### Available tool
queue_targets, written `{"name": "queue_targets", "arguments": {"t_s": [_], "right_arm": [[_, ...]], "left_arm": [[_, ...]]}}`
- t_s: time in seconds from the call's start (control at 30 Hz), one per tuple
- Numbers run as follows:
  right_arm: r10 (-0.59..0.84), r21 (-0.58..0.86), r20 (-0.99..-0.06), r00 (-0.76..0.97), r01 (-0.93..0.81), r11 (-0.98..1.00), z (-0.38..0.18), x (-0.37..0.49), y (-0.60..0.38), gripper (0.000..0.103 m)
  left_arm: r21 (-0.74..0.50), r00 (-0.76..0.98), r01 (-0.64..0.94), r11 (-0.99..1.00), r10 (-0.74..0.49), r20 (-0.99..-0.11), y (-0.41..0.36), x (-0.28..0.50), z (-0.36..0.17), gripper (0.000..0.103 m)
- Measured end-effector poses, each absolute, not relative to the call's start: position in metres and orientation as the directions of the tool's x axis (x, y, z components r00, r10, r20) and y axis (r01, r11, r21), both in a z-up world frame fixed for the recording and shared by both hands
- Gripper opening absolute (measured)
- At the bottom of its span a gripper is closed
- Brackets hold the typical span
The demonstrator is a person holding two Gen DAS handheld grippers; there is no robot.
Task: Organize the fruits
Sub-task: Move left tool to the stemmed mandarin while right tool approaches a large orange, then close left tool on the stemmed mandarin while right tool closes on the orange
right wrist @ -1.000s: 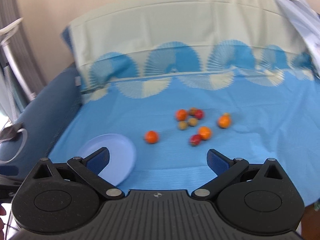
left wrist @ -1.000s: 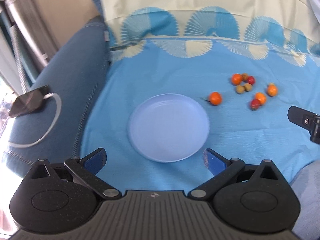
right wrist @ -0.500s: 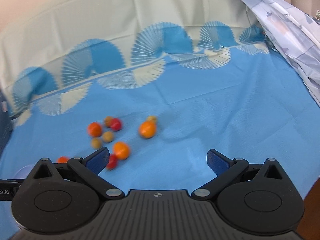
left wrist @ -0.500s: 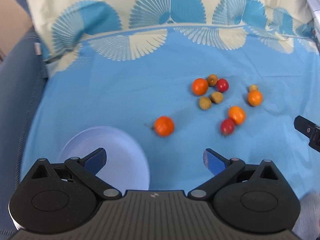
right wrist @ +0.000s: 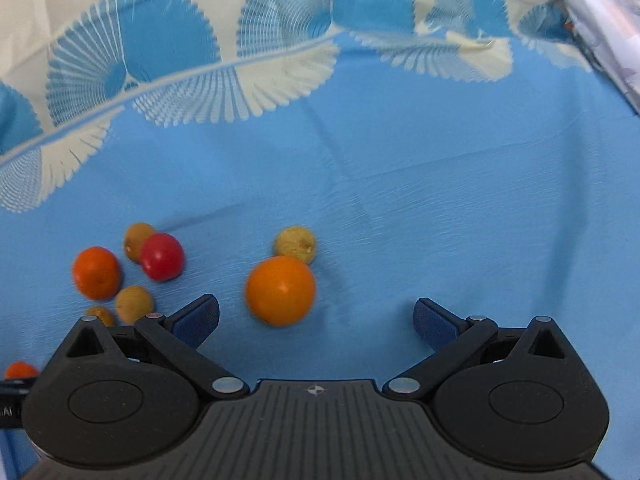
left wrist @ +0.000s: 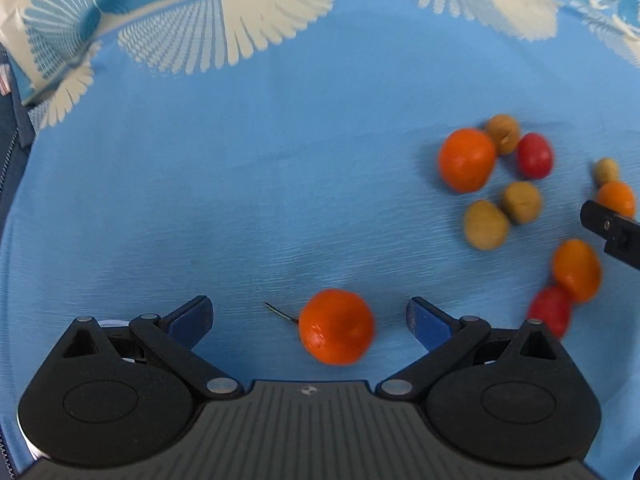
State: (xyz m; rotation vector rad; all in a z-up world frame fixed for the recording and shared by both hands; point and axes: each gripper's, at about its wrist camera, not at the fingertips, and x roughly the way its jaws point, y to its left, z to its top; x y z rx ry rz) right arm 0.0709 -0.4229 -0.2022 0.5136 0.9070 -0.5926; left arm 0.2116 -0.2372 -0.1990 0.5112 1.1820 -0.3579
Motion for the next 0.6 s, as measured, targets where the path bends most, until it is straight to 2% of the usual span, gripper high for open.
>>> {"name": "queue_targets", "arguments": {"t_s": [0.17,0.3,0.33,0.37,0.4,0.43,0.47,0.5,0.53,0.57,0.6], "right_arm": [[-0.313,0.089,-0.826,0.469,0.657,0.749,-0.214,0.085,-0.416,0.103],[-0.347,0.078,-0.799,0.492,0.656,0.751,-0.217,0.081,-0.413,0.102],[-0.346,0.077,-0.798,0.493,0.653,0.754,-0.216,0.08,-0.414,0.102],[-0.341,0.081,-0.799,0.494,0.651,0.755,-0.215,0.08,-0.415,0.102],[-0.335,0.088,-0.8,0.497,0.65,0.755,-0.214,0.079,-0.416,0.097],[-0.337,0.091,-0.796,0.503,0.65,0.755,-0.212,0.078,-0.416,0.093],[-0.346,0.084,-0.789,0.508,0.648,0.757,-0.21,0.076,-0.414,0.081],[-0.351,0.076,-0.785,0.511,0.641,0.764,-0.208,0.075,-0.412,0.066],[-0.346,0.079,-0.78,0.522,0.629,0.773,-0.206,0.073,-0.41,0.057],[-0.338,0.087,-0.775,0.533,0.621,0.779,-0.204,0.072,-0.41,0.04],[-0.341,0.087,-0.773,0.535,0.622,0.779,-0.201,0.07,-0.409,0.039]], "left_arm": [[0.119,0.299,0.52,0.846,-0.049,-0.953,-0.227,0.224,-0.205,0.103],[0.133,0.294,0.538,0.832,-0.038,-0.955,-0.227,0.228,-0.204,0.103],[0.15,0.301,0.543,0.826,-0.025,-0.953,-0.228,0.227,-0.203,0.102],[0.156,0.306,0.548,0.822,-0.024,-0.952,-0.229,0.226,-0.2,0.095],[0.154,0.307,0.553,0.819,-0.029,-0.951,-0.232,0.221,-0.198,0.091],[0.143,0.295,0.56,0.816,-0.034,-0.955,-0.233,0.22,-0.195,0.078],[0.129,0.28,0.562,0.817,-0.041,-0.959,-0.235,0.217,-0.192,0.062],[0.111,0.265,0.566,0.817,-0.052,-0.963,-0.234,0.215,-0.19,0.053],[0.094,0.256,0.569,0.817,-0.067,-0.964,-0.234,0.214,-0.187,0.04],[0.081,0.253,0.568,0.819,-0.08,-0.964,-0.233,0.214,-0.184,0.04],[0.067,0.252,0.567,0.821,-0.096,-0.963,-0.232,0.213,-0.181,0.04]]}}
